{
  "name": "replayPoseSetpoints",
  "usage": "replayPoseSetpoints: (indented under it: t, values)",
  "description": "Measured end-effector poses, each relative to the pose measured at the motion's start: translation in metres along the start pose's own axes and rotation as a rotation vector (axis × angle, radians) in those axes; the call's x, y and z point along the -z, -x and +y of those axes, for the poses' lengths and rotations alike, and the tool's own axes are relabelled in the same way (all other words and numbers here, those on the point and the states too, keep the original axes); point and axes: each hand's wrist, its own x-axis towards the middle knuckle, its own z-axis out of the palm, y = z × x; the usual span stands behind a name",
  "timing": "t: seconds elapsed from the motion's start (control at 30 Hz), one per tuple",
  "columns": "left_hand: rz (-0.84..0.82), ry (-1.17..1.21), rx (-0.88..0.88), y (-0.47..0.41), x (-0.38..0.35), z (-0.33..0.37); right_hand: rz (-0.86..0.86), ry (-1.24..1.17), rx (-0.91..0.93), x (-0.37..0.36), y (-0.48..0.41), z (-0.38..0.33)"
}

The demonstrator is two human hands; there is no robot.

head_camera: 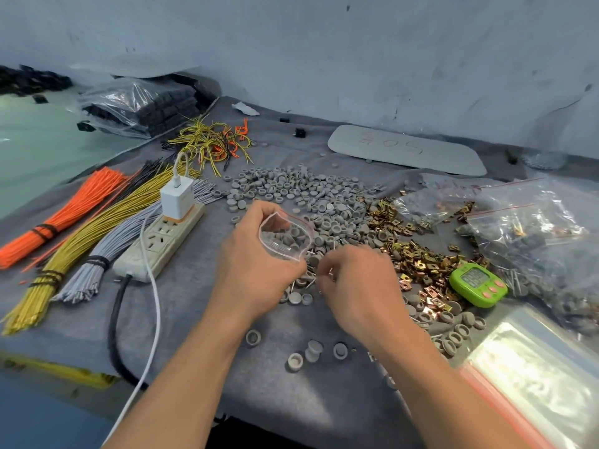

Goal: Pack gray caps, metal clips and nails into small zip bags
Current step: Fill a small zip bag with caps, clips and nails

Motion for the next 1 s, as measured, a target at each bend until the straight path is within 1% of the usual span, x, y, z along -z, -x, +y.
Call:
replayPoseSetpoints:
  t: [0.1, 0.17, 0.23, 0.3, 0.37, 0.47, 0.5, 0.53, 0.6, 0.63, 0.67, 0.7, 0.73, 0.8, 0.83, 0.9, 1.0]
  values:
    - [-0.009, -0.04, -0.006, 0.002, -0.003, 0.003, 0.171, -0.255, -0.108, 0.016, 0.0, 0.007]
    - [-0.036, -0.066, 0.0, 0.005, -0.008, 0.006, 0.267, -0.377, -0.07, 0.029, 0.001, 0.008]
    - [-0.075, -0.105, 0.004, 0.006, -0.015, 0.009, 0.317, -0.375, 0.041, 0.036, 0.005, 0.003]
    - [-0.093, -0.122, 0.003, 0.007, -0.02, 0.013, 0.338, -0.283, 0.171, 0.035, 0.008, -0.004]
    - [-0.095, -0.112, -0.012, 0.007, -0.022, 0.015, 0.294, -0.25, 0.228, 0.03, 0.008, -0.008]
    - [-0.113, -0.106, -0.038, 0.007, -0.02, 0.016, 0.159, -0.391, 0.166, 0.025, 0.002, -0.007]
    - [-0.114, -0.105, -0.032, 0.007, -0.019, 0.015, 0.154, -0.469, 0.134, 0.025, 0.001, -0.006]
    - [-0.11, -0.1, -0.014, 0.007, -0.018, 0.014, 0.184, -0.541, 0.094, 0.025, 0.0, -0.006]
    - [-0.086, -0.084, 0.026, 0.005, -0.016, 0.011, 0.323, -0.608, -0.027, 0.023, -0.002, -0.004]
    - [-0.067, -0.084, 0.036, 0.004, -0.014, 0.009, 0.385, -0.584, -0.097, 0.021, -0.003, -0.002]
    - [-0.045, -0.088, 0.043, 0.003, -0.013, 0.008, 0.389, -0.522, -0.154, 0.019, -0.003, 0.0]
    - [-0.022, -0.089, 0.051, 0.002, -0.011, 0.006, 0.322, -0.448, -0.186, 0.015, -0.004, 0.001]
    - [0.001, -0.087, 0.06, 0.002, -0.009, 0.005, 0.211, -0.365, -0.187, 0.01, -0.003, 0.001]
    - [0.039, -0.08, 0.064, 0.002, -0.006, 0.004, 0.008, -0.138, -0.088, -0.001, -0.001, -0.002]
    - [0.046, -0.081, 0.06, 0.001, -0.005, 0.003, -0.043, -0.018, -0.007, -0.007, -0.001, -0.005]
    - [0.046, -0.085, 0.052, 0.001, -0.003, 0.003, -0.061, 0.132, 0.087, -0.015, -0.003, -0.009]
    - [0.027, -0.086, 0.054, 0.002, -0.002, 0.002, -0.033, 0.265, 0.077, -0.019, -0.006, -0.012]
